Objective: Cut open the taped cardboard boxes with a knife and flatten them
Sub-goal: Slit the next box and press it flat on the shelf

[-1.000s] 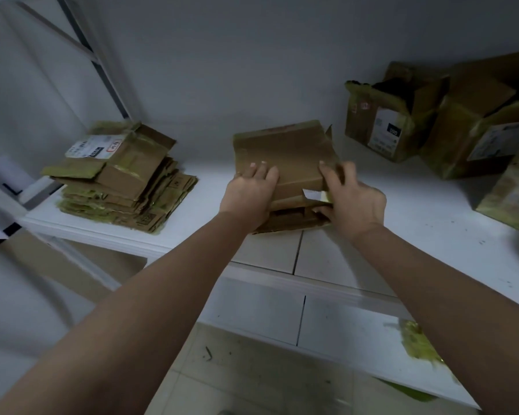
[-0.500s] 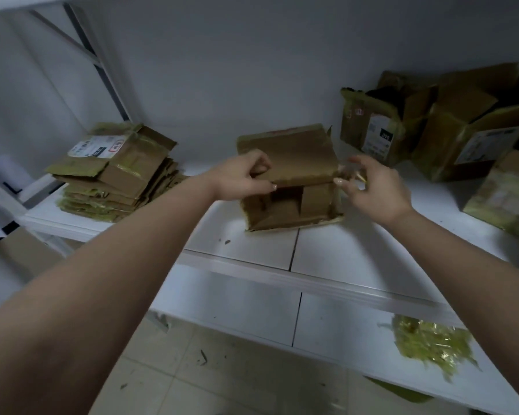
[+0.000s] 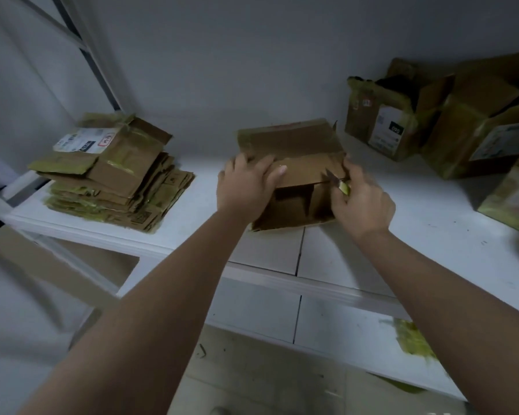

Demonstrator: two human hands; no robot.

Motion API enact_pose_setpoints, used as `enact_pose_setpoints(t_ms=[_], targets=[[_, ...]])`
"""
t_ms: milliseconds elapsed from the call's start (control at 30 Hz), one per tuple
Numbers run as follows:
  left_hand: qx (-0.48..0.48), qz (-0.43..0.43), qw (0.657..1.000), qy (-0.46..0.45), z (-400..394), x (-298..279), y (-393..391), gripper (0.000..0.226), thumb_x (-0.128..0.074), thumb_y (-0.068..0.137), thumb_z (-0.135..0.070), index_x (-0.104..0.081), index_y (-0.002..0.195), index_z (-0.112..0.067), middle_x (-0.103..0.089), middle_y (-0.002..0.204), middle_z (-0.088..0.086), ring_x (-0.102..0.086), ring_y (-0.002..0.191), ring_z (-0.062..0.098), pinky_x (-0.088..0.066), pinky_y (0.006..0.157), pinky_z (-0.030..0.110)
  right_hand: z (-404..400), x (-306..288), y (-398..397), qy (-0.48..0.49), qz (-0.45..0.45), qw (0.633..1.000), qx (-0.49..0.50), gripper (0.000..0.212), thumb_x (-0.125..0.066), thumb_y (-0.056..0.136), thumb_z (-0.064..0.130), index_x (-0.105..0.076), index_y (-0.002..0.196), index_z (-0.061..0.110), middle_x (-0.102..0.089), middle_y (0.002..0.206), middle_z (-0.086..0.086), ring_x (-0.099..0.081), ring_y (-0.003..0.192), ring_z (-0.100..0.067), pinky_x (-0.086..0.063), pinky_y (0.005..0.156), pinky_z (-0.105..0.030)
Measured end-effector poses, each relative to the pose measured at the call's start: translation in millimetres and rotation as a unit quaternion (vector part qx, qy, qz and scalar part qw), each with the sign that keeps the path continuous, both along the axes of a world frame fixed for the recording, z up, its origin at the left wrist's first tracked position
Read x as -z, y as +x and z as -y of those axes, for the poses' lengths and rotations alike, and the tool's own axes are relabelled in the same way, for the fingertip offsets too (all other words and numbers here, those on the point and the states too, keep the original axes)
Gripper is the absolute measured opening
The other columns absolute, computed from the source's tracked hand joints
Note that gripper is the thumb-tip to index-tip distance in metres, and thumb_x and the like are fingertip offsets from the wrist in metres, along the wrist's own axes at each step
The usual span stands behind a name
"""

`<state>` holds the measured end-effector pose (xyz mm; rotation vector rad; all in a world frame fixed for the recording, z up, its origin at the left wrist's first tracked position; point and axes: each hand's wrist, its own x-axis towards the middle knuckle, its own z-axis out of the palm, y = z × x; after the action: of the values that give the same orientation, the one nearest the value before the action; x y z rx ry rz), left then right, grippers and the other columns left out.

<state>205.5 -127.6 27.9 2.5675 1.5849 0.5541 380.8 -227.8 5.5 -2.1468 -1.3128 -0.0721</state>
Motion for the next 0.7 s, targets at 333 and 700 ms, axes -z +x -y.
enact_pose_setpoints(t_ms=[333,700], targets=[[-0.046,0.01,0.999,0.024,-7.0,12.7,5.1,0.059,-0.062,0.077,-0.061,-0.047,0.132,-0.042,-0.041,0.14,0.002,-0.046,0.12,0.031,-0.043,0.097,0.048,-18.5,8.7,-12.2,-0.006,-0.02,0.999,0.035,0.079,-0.056,0.076,0.071,-0.033,0.135,0.024,-0.049,0.126,-0.01,-0.058,0.099,-0.033,-0.042,0.069,-0.033],[0.066,0.031,0.985,-0.157,-4.2,-11.7,-15.0,0.099,-0.069,0.066,-0.052,-0.017,0.149,-0.039,-0.018,0.151,0.002,-0.033,0.131,0.035,-0.041,0.104,0.048,2.5,-11.6,-0.6,-0.072,-0.021,0.996,-0.04,0.08,-0.063,0.077,0.044,-0.022,0.144,0.032,-0.051,0.123,-0.007,-0.057,0.098,-0.029,-0.042,0.068,-0.03]])
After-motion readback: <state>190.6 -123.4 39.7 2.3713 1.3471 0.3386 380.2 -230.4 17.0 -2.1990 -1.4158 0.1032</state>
